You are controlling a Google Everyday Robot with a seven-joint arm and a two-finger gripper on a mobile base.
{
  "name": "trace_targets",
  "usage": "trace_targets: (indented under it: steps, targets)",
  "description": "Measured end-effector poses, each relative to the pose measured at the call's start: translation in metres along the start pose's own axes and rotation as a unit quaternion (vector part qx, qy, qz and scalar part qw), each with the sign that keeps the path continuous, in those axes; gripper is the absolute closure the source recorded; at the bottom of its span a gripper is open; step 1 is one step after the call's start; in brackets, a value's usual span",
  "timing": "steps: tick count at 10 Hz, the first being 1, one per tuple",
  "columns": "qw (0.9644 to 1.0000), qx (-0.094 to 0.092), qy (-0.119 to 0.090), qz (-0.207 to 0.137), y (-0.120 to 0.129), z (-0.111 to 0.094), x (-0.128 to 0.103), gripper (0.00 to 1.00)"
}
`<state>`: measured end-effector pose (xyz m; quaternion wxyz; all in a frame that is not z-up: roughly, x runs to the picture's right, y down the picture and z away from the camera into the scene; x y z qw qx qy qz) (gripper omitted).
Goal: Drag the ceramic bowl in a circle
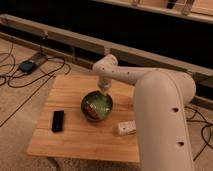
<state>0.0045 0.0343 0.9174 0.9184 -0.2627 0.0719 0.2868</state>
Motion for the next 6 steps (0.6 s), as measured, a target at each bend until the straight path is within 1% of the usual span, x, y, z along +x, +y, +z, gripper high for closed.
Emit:
trace_targets:
  steps: [6]
  targets:
    - [1.0000,0.000,0.001,0.000,-0.0008,0.0012,0.0020,0.20]
